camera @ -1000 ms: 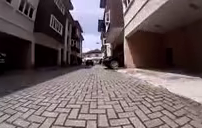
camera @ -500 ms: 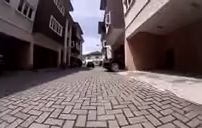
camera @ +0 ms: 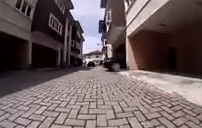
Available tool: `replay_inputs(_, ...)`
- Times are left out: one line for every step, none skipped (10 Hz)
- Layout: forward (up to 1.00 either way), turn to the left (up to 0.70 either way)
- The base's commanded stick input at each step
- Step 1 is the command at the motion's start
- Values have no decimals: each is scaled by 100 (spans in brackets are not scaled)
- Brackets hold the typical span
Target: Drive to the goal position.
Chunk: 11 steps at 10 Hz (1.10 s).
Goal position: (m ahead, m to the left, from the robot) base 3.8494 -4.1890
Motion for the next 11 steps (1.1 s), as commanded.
replay_inputs(50, 0)
replay_inputs(50, 0)
replay_inputs(50, 0)
replay_inputs(50, 0)
replay_inputs(50, 0)
replay_inputs(50, 0)
replay_inputs(50, 0)
replay_inputs(50, 0)
replay_inputs(50, 0)
replay_inputs(50, 0)
replay_inputs(50, 0)
